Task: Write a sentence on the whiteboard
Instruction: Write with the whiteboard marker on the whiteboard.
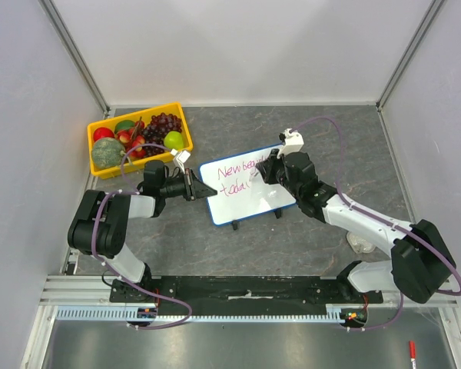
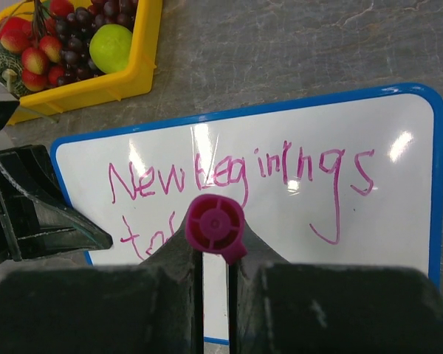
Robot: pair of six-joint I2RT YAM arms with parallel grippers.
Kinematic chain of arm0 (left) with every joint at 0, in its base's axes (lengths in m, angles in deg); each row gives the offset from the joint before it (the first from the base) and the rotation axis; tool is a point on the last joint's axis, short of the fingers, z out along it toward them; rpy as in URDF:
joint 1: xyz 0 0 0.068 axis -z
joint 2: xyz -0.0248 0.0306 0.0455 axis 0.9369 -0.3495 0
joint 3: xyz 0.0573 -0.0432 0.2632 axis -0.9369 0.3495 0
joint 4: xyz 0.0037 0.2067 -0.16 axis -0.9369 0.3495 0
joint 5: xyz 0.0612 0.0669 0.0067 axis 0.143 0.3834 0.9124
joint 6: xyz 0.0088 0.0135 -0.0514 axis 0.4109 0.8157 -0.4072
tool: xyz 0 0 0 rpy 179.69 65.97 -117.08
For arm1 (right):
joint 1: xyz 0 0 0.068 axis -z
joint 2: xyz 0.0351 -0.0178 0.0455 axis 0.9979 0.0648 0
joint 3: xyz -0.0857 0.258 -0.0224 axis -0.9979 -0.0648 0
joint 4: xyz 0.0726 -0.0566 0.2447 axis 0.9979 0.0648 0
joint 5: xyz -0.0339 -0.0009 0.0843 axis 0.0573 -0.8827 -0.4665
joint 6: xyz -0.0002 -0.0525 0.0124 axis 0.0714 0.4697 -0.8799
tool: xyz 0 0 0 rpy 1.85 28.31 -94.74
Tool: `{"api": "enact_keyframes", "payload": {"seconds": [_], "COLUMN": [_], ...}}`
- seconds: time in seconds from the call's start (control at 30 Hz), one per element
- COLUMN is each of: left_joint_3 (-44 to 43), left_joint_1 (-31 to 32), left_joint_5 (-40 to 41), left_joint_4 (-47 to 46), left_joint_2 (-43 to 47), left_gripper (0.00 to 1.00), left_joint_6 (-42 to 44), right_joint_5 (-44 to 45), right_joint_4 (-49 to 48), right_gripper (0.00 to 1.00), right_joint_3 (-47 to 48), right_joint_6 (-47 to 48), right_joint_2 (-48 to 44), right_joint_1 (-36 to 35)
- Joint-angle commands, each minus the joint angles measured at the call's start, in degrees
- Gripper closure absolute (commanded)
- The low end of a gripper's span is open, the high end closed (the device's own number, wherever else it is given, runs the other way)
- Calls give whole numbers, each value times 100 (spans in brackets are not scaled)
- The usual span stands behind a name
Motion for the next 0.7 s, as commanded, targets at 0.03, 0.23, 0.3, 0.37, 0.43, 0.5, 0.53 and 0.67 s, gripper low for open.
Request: {"api": "enact_keyframes", "payload": {"seconds": [0.03,0.23,0.3,0.37,0.43,0.5,0.53,0.67], "left_joint_3": [-42,-42,-42,-51,-42,-42,-51,-51], "left_joint_1": [19,11,11,2,11,11,11,11], "left_joint_5": [297,297,288,288,288,279,288,288], "left_joint_4": [177,186,177,177,186,177,186,186], "left_joint_2": [79,70,70,61,53,53,61,53], "left_gripper": [98,98,98,98,98,98,98,98], "left_joint_6": [420,429,429,429,420,420,429,420], "right_joint_5": [145,66,48,31,31,31,13,-22], "right_joint_4": [-220,-220,-229,-229,-194,-194,-177,-150], "right_gripper": [100,100,100,100,100,100,100,100], "right_joint_3": [317,300,230,168,107,72,54,-25], "right_joint_6": [-7,28,19,28,37,63,55,72], "right_joint_2": [-25,195,186,177,160,134,142,107], "right_joint_1": [76,93,93,102,102,102,102,102]}}
